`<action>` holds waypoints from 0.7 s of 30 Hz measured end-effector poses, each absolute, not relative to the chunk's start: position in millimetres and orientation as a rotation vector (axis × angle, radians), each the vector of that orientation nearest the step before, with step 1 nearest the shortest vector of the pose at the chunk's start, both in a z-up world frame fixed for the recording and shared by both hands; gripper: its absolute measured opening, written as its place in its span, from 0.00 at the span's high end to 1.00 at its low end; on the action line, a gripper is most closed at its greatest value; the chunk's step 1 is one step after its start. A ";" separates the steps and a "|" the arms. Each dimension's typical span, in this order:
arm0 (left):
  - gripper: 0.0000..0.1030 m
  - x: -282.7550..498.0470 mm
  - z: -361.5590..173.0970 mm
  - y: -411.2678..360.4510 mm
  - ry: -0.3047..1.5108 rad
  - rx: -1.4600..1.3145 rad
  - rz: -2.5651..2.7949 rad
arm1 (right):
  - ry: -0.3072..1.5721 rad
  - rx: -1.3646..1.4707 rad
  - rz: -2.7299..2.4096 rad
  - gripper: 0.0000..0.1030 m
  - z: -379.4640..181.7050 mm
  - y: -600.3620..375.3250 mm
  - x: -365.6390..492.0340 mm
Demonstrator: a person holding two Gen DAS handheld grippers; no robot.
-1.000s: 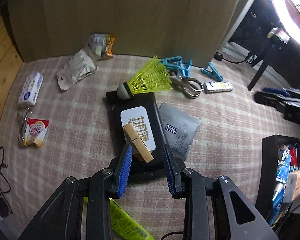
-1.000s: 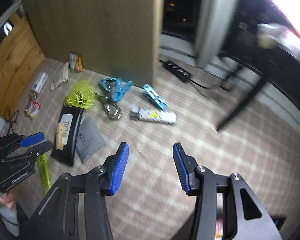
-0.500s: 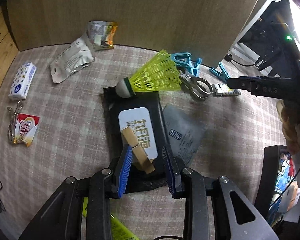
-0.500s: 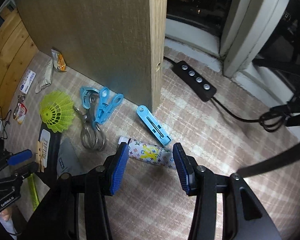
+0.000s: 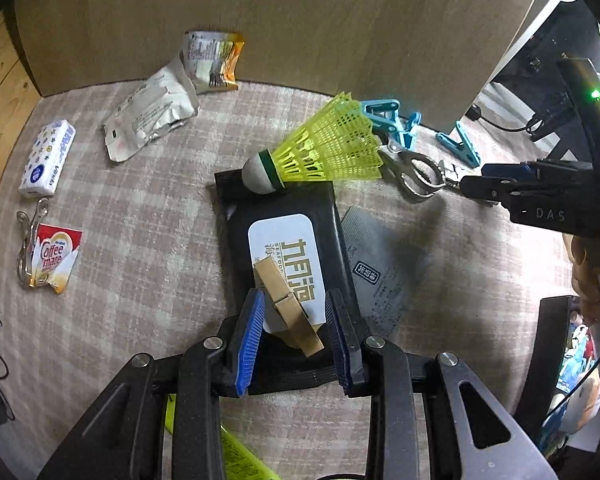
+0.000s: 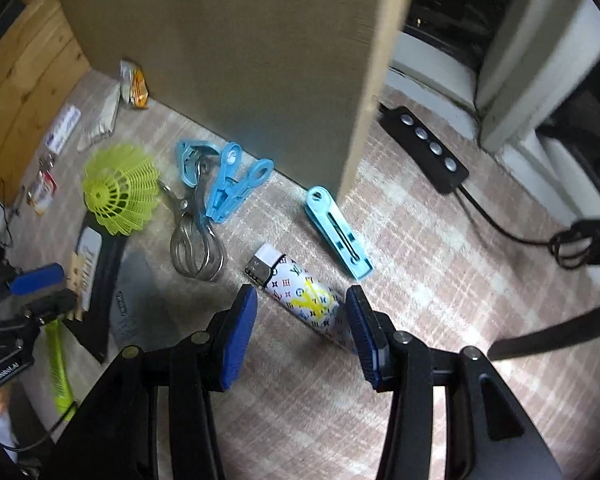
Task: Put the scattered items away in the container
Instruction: 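Grasp the wooden clothespin with the left gripper while the right grasps the patterned lighter, then carry the clothespin and lighter over the black box and release them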
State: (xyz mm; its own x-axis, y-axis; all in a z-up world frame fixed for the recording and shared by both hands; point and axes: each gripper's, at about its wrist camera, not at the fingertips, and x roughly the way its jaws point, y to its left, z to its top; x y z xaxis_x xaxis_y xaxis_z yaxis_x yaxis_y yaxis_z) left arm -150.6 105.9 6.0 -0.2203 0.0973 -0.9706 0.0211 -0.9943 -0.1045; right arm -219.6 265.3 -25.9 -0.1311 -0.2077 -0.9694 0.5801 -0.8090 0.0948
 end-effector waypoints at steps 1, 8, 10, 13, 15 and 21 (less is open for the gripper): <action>0.74 -151.4 4.7 106.4 -0.143 -1.936 2.411 | 0.453 1.619 -1.988 0.56 -27.6 262.0 -219.4; 0.85 -154.1 -2.4 111.1 -0.101 -1.934 2.416 | 0.501 1.690 -2.027 0.74 -30.8 260.3 -222.5; 0.89 -154.3 -2.6 112.1 -0.070 -1.927 2.432 | 0.475 1.712 -2.020 0.77 -28.4 262.9 -220.5; 0.89 -153.6 -2.3 111.7 -0.054 -1.912 2.457 | 0.481 1.715 -2.031 0.78 -25.2 263.9 -214.2; 0.89 -152.3 -1.8 108.9 -0.062 -1.910 2.464 | 0.454 1.731 -2.052 0.78 -22.2 266.5 -209.9; 0.89 -144.6 11.9 96.6 -0.101 -1.888 2.496 | 0.330 1.747 -2.057 0.78 -5.9 278.3 -194.1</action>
